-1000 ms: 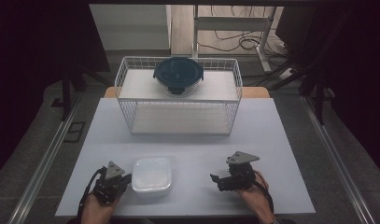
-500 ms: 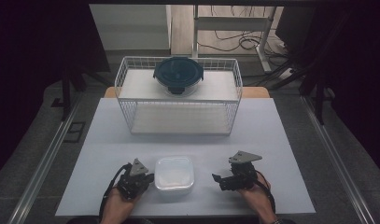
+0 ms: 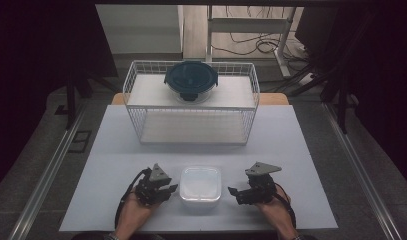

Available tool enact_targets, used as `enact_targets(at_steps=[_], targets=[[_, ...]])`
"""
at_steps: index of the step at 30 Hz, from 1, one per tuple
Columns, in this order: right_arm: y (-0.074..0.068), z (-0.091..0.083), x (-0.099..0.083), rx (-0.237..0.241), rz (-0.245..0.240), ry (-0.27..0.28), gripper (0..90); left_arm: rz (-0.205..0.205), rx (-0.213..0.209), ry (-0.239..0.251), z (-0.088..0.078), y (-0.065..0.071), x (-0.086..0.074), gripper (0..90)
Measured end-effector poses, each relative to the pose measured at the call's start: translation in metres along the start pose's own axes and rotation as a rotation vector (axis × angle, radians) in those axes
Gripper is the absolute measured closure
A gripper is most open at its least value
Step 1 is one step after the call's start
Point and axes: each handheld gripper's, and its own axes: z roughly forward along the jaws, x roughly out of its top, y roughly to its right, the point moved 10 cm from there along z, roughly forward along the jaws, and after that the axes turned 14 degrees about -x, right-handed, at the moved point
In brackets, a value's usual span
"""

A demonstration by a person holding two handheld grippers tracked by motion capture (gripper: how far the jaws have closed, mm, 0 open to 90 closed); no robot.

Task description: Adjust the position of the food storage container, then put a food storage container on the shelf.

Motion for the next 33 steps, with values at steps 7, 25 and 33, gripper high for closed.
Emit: enact_targets(at_steps=[7, 25, 33], targets=[[0.0, -0.002, 0.004, -0.001, 0.007, 0.025, 6.7, -0.049, -0.072, 0.034, -0.007, -0.009, -0.005, 29.5], [-0.036, -0.021, 0.034, 0.19, 0.094, -0.03, 2.8, 0.016, -0.199, 0.119, -0.016, 0.019, 0.041, 8.2], [-0.05, -0.008, 0.048, 0.215, 0.098, -0.039, 11.2, 0.064, -0.195, 0.108, 0.0, 0.025, 0.065, 9.2]])
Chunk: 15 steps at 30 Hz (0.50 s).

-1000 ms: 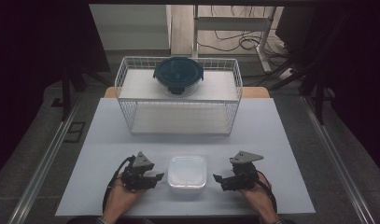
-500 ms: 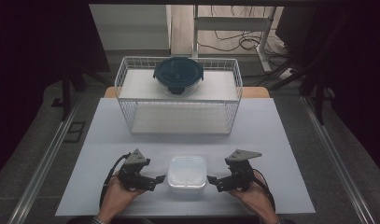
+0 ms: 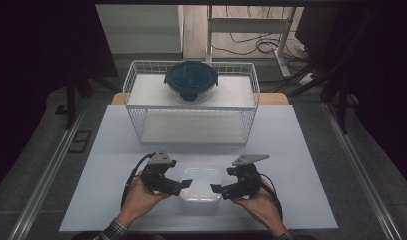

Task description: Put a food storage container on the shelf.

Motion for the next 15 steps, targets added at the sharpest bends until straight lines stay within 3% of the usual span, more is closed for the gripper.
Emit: enact_targets(at_steps=[3, 6, 11, 13, 15], targets=[[0.0, 0.007, 0.001, -0.022, 0.002, 0.008, 12.3, -0.017, 0.027, 0.006, 0.003, -0.005, -0.007, 10.6], [-0.001, 0.011, -0.004, -0.029, 0.003, -0.001, 12.3, -0.037, 0.02, -0.015, 0.007, -0.006, -0.019, 14.5], [-0.003, 0.016, -0.016, -0.016, 0.012, -0.047, 9.5, -0.12, -0.104, 0.016, 0.013, 0.0, -0.025, 16.0], [-0.005, 0.016, -0.018, 0.01, 0.035, -0.054, 12.3, -0.15, -0.175, 0.017, 0.016, 0.005, -0.028, 19.5], [-0.01, 0.015, -0.021, 0.059, 0.063, -0.07, 16.6, -0.179, -0.196, 0.015, 0.015, 0.008, -0.031, 21.4]])
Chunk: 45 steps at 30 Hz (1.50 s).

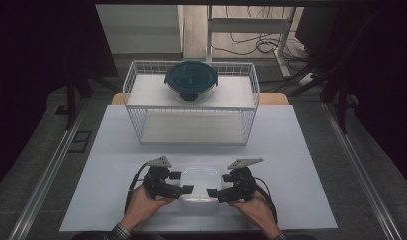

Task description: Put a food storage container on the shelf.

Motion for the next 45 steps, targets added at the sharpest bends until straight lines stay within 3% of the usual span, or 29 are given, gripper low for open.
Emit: enact_targets(at_steps=[3, 6, 12, 18, 19, 21, 26, 28, 30, 31, 34, 36, 45], targets=[[-0.003, -0.002, -0.005, 0.018, 0.041, -0.026, 18.7, -0.019, -0.001, -0.011, -0.004, 0.007, -0.005, 26.1], [-0.004, -0.008, -0.008, 0.01, 0.085, -0.05, 27.2, -0.015, 0.049, 0.006, -0.013, 0.014, -0.006, 41.3], [0.005, -0.027, 0.002, -0.044, 0.127, 0.022, 61.9, -0.063, 0.029, 0.048, -0.022, 0.018, -0.005, 63.7], [0.008, -0.036, 0.008, -0.042, 0.166, 0.076, 74.4, -0.074, 0.058, 0.11, -0.029, 0.018, 0.001, 74.6], [0.009, -0.038, 0.011, -0.049, 0.163, 0.097, 78.2, -0.047, 0.077, 0.11, -0.03, 0.017, 0.002, 79.2], [0.01, -0.038, 0.013, -0.078, 0.133, 0.112, 78.2, -0.049, 0.089, 0.111, -0.028, 0.017, 0.001, 79.4], [0.01, -0.036, 0.011, -0.081, 0.127, 0.126, 75.5, -0.032, 0.093, 0.118, -0.028, 0.017, 0.001, 79.5], [0.009, -0.03, 0.003, -0.069, 0.121, 0.084, 69.4, -0.036, 0.088, 0.124, -0.028, 0.017, 0.0, 79.5], [0.01, -0.027, 0.001, -0.059, 0.149, 0.093, 74.2, -0.049, 0.08, 0.133, -0.028, 0.017, 0.0, 79.6], [0.012, -0.029, 0.003, -0.069, 0.147, 0.1, 77.4, -0.031, 0.098, 0.126, -0.028, 0.016, 0.0, 80.4], [0.012, -0.03, 0.006, -0.102, 0.108, 0.11, 77.8, -0.039, 0.101, 0.138, -0.029, 0.015, 0.003, 80.5], [0.011, -0.031, 0.009, -0.09, 0.117, 0.118, 77.9, -0.039, 0.086, 0.159, -0.032, 0.016, 0.007, 80.6], [0.009, -0.043, 0.038, -0.081, 0.098, 0.187, 77.9, 0.049, 0.16, 0.204, -0.054, 0.025, 0.041, 80.4]])
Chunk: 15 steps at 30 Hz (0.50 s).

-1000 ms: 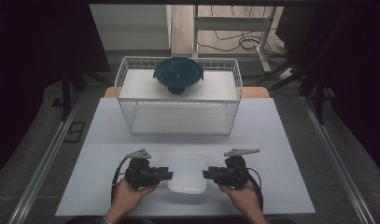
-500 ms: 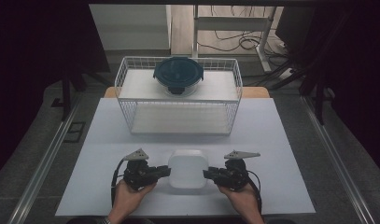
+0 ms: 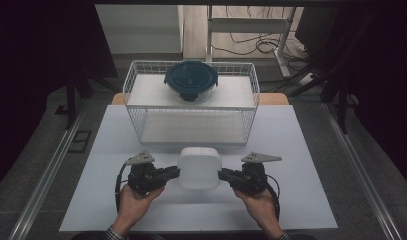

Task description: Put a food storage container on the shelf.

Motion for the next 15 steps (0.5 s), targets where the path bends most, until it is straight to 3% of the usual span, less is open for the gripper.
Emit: enact_targets(at_steps=[6, 15], targets=[[0.001, -0.003, 0.03, 0.007, -0.022, 0.042, 78.0, 0.036, 0.026, 0.03, -0.009, -0.001, 0.03, 80.2], [0.005, -0.008, 0.068, -0.005, -0.042, 0.071, 78.1, 0.045, 0.034, 0.06, -0.014, -0.005, 0.065, 79.9]])
